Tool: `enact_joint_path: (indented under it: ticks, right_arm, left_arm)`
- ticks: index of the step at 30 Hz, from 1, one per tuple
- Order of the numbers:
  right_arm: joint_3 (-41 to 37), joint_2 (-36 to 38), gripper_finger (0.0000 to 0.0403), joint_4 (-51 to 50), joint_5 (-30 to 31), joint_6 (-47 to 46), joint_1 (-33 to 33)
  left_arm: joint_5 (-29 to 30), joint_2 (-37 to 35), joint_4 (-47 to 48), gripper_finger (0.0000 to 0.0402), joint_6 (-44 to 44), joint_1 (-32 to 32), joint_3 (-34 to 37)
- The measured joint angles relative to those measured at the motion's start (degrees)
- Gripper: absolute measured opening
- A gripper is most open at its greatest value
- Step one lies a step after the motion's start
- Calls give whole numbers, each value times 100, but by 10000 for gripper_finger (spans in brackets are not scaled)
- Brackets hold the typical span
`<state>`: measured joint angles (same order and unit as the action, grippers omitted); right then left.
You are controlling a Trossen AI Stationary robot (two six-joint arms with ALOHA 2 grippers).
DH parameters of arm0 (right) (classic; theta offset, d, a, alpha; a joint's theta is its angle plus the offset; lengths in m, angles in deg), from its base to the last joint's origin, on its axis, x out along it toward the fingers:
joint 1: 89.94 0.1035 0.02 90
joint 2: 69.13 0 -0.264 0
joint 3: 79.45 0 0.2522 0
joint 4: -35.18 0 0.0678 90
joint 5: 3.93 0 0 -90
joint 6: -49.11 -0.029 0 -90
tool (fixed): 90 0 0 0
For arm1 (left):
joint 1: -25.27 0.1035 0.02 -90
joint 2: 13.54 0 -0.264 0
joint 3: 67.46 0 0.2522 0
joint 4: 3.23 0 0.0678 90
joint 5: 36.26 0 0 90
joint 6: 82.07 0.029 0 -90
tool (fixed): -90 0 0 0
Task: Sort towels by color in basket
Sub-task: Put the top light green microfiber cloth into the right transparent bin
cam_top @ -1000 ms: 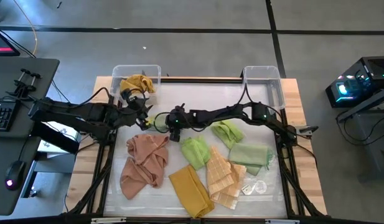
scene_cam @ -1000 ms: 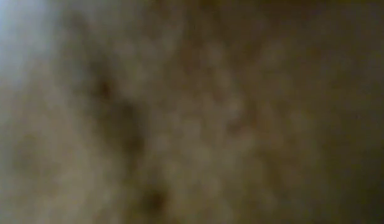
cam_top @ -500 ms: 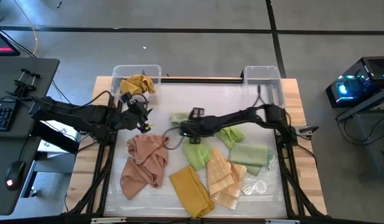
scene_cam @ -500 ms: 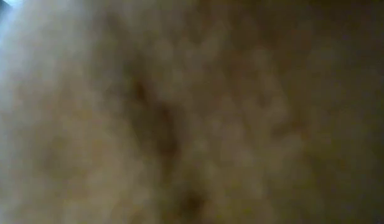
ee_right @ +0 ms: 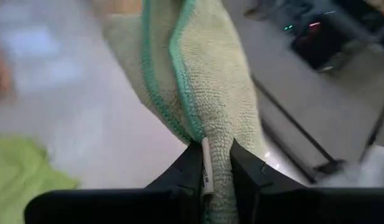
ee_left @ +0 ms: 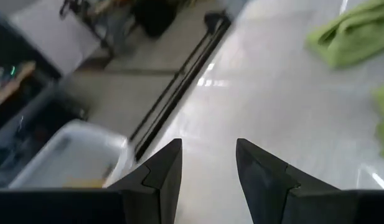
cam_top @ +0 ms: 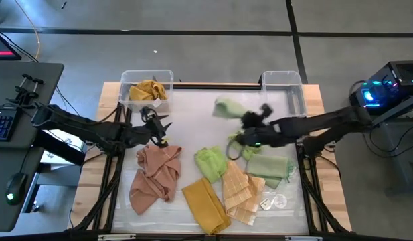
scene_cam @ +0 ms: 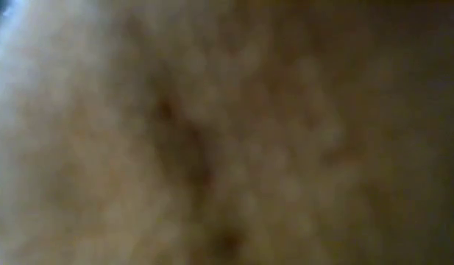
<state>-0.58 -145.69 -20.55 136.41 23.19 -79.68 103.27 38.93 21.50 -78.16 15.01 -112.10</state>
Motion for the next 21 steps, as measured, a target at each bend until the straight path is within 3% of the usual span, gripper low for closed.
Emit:
enact_joint_path:
  ticks: [5,12,15,21]
  right_arm:
    - [468,835,25,-1760,182,-1733,-121]
    - [535,1142,39,-4192,-179,-3524,-1414]
    - [409,1134,49,-4275,-451,-3494,-1974]
    - [74,1127,55,-3772,-489,-2506,-2667]
  left_arm:
    - [-610,1,-1018,137,844,11,134]
    - [-837,1,-1208,137,880,11,208]
    - [-841,1,-1212,137,881,11,208]
    - [-843,1,-1211,137,881,11,208]
